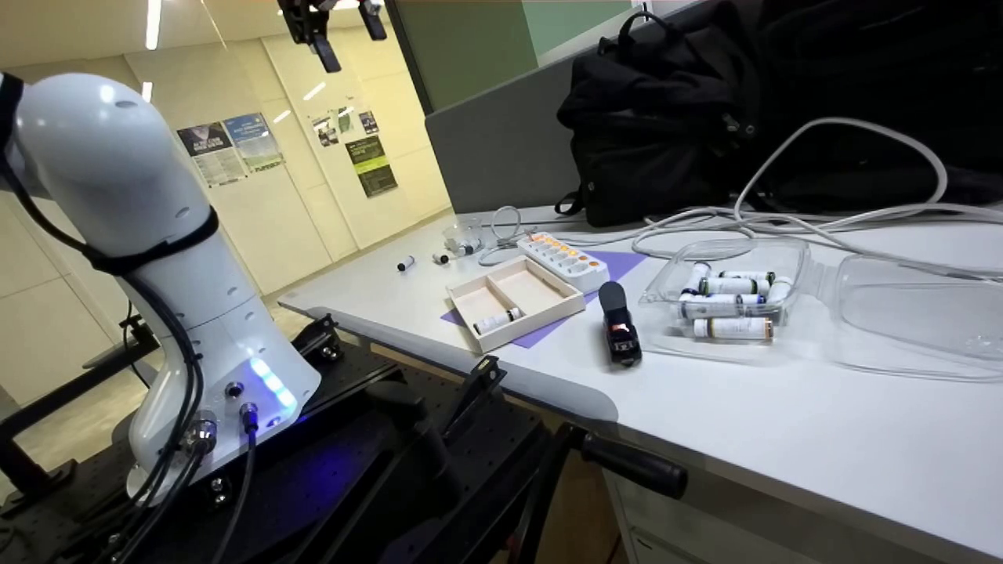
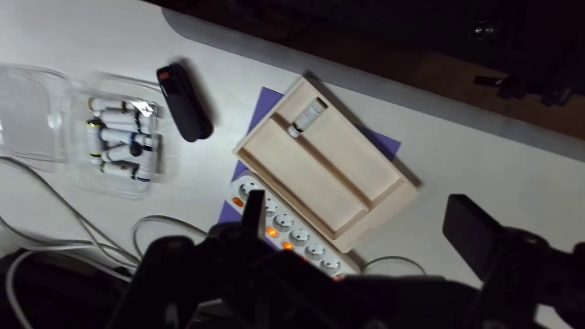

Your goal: Press the stapler

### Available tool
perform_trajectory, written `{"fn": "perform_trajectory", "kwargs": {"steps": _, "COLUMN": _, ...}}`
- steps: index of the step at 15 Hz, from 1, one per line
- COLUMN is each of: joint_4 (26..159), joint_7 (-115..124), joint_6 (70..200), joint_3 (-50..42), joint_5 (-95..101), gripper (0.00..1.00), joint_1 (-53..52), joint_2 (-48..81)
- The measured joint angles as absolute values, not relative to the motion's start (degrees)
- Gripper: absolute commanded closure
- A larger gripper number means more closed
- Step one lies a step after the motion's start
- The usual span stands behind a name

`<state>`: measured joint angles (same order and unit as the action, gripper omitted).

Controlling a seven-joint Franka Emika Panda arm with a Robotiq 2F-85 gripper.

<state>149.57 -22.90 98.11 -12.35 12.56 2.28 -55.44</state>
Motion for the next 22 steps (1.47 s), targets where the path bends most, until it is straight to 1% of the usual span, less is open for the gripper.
{"fn": "perform_trajectory", "kwargs": {"steps": 3, "joint_4": 148.10, "joint_7": -24.98, "joint_6": 97.99, "joint_3": -19.17, "joint_5": 14.40, "gripper": 0.00, "joint_1": 7.32, "joint_2": -57.03}}
{"fn": "perform_trajectory", "kwargs": {"steps": 9, "joint_4": 147.88, "joint_7": -25.02, "joint_6": 97.99, "joint_3": -19.10, "joint_5": 14.40, "gripper": 0.00, "joint_1": 7.43, "joint_2": -56.58}}
{"fn": "perform_trajectory", "kwargs": {"steps": 11, "joint_4": 148.91, "joint_7": -26.31, "joint_6": 101.97, "joint_3": -20.59, "joint_5": 14.48, "gripper": 0.00, "joint_1": 7.41, "joint_2": -56.79}}
{"fn": "perform_trajectory", "kwargs": {"steps": 14, "joint_4": 151.38, "joint_7": -31.33, "joint_6": 110.45, "joint_3": -26.57, "joint_5": 17.32, "gripper": 0.00, "joint_1": 7.61, "joint_2": -55.55}}
{"fn": "perform_trajectory", "kwargs": {"steps": 16, "joint_4": 152.49, "joint_7": -35.72, "joint_6": 116.15, "joint_3": -31.76, "joint_5": 20.33, "gripper": 0.00, "joint_1": 7.85, "joint_2": -52.14}}
{"fn": "perform_trajectory", "kwargs": {"steps": 19, "joint_4": 152.59, "joint_7": -39.83, "joint_6": 125.05, "joint_3": -38.47, "joint_5": 23.26, "gripper": 0.00, "joint_1": 7.60, "joint_2": -42.88}}
{"fn": "perform_trajectory", "kwargs": {"steps": 22, "joint_4": 150.35, "joint_7": -39.87, "joint_6": 131.68, "joint_3": -44.38, "joint_5": 25.77, "gripper": 0.00, "joint_1": 3.79, "joint_2": -32.40}}
